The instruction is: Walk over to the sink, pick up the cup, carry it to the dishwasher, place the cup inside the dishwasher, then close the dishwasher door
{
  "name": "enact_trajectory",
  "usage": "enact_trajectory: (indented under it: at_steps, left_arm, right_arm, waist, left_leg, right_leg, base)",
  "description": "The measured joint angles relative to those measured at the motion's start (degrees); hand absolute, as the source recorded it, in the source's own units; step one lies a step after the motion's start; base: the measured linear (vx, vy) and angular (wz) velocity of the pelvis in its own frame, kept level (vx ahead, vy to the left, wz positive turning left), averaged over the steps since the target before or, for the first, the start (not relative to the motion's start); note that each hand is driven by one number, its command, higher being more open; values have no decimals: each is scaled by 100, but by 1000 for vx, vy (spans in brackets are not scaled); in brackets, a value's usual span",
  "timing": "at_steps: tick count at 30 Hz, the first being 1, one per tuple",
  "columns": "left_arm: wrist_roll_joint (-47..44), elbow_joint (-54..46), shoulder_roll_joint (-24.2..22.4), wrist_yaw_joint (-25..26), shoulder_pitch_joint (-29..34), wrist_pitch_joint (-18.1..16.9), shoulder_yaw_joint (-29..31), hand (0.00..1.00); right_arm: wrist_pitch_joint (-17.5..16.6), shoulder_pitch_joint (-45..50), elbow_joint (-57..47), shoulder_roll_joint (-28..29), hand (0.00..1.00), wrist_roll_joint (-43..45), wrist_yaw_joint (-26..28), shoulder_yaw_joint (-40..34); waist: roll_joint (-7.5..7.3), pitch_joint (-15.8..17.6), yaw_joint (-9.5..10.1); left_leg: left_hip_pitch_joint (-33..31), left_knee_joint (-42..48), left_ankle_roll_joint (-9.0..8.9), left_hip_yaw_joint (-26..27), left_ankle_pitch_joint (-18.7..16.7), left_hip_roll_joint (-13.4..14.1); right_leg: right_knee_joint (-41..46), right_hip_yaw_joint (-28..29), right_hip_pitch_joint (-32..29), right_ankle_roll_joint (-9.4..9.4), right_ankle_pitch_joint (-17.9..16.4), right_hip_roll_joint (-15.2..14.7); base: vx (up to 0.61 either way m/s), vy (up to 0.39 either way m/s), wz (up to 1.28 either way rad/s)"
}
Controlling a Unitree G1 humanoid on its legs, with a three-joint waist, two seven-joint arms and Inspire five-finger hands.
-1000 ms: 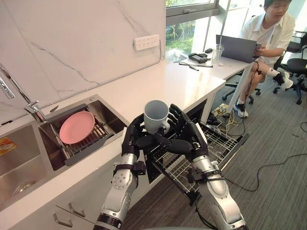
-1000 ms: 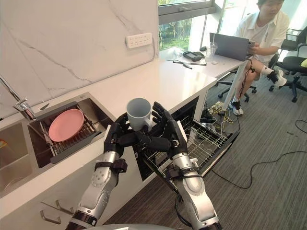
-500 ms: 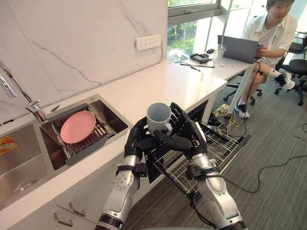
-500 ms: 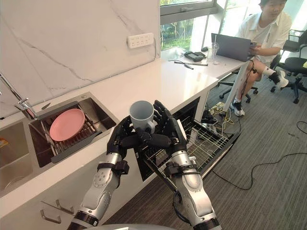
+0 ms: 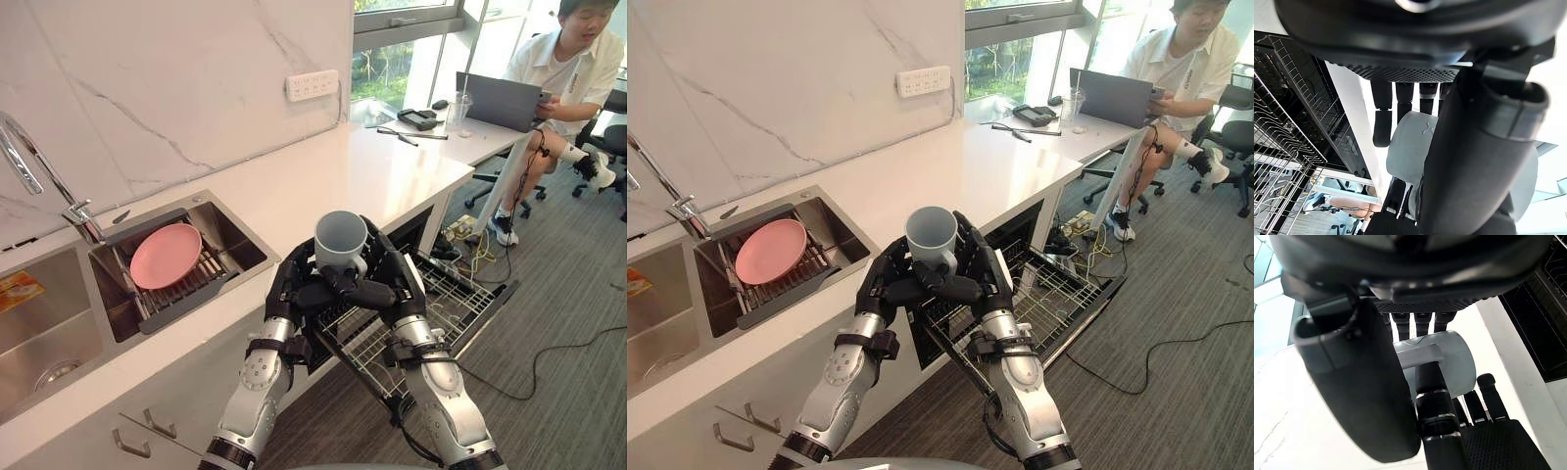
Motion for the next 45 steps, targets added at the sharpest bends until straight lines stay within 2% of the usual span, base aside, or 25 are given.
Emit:
enact_trajectory:
  at_steps: [16, 17, 28, 35, 45]
  left_arm:
    - [-500, -193, 36, -3, 0, 19, -85, 30]
    - [-502, -198, 36, -3, 0, 19, -87, 90]
    - [-542, -982, -4, -345, 346, 49, -44, 90]
    - [-678, -1374, 7, -499, 701, -4, 427, 90]
    - [-878, -1269, 166, -1103, 1204, 1, 334, 90]
  right_arm:
    - [1, -267, 94, -170, 30, 127, -43, -151]
    - [1, -267, 94, -164, 30, 127, -20, -170]
    - [1, -254, -33, 194, 30, 17, 4, -887]
    - [1, -60, -403, 275, 30, -148, -132, -1621]
    - [1, 389, -566, 274, 30, -328, -37, -1717]
  waist:
    - [-166, -5, 17]
    - [-176, 0, 16]
    - [-200, 16, 10]
    - [-198, 17, 4]
    - [-178, 39, -14]
  left_leg:
    - [-61, -12, -11, -99, 19, -1]
    - [-61, -13, -11, -99, 19, 0]
    - [-60, -28, -14, -88, 17, 4]
    - [-35, -28, -28, 19, -23, 18]
    - [-22, -23, -43, 173, -88, 17]
  right_leg:
    - [-30, -109, 6, -2, 1, -4]
    - [-30, -108, 5, -2, 1, -4]
    - [-55, -95, 3, -2, 1, 0]
    - [-56, 10, -22, -2, 1, 15]
    - [-75, 161, -69, 1, 0, 13]
  base:
    - [6, -4, 3]
    - [0, 0, 0]
    - [0, 0, 0]
    - [0, 0, -7]
    - [23, -1, -8]
